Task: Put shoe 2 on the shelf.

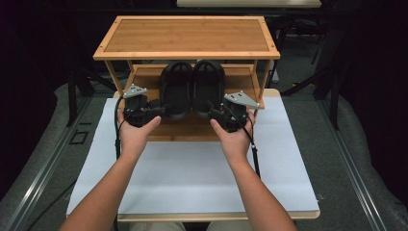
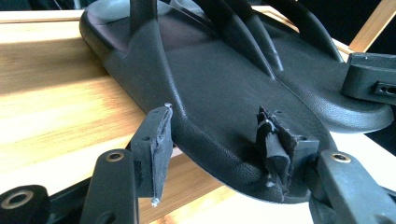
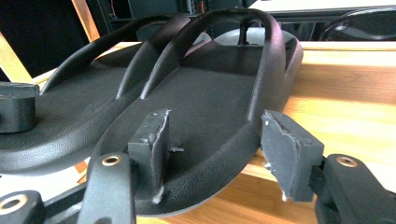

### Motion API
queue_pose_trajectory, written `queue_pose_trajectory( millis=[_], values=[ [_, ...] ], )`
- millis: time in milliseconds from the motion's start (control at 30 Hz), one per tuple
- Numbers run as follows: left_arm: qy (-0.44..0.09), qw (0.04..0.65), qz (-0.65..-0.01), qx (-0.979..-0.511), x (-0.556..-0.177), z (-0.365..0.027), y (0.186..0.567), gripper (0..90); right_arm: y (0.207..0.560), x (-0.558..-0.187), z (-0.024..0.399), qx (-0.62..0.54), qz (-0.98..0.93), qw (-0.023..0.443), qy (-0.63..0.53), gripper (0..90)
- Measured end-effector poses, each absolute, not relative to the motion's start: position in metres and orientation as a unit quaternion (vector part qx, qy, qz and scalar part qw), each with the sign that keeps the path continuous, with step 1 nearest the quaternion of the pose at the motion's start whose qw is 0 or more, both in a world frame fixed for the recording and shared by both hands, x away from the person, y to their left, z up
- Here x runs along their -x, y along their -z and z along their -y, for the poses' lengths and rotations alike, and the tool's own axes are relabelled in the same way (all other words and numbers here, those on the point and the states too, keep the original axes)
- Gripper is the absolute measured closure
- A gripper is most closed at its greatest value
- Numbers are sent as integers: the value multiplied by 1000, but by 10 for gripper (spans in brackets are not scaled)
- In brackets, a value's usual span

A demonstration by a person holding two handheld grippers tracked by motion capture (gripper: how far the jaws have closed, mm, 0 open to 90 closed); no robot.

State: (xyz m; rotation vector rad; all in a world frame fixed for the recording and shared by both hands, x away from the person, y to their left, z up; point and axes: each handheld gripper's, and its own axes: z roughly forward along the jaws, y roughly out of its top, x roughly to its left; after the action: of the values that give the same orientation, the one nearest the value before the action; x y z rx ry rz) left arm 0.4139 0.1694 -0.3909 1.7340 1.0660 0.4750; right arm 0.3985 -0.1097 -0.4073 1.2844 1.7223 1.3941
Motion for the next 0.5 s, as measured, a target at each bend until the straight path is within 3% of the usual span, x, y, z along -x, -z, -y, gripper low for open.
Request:
queue_pose_trajectory(
  millis=[500],
  values=[
    [-197, 513, -443, -709, -432, -170, 394, 467, 408, -415, 110, -481, -645, 281, -523, 414]
  ],
)
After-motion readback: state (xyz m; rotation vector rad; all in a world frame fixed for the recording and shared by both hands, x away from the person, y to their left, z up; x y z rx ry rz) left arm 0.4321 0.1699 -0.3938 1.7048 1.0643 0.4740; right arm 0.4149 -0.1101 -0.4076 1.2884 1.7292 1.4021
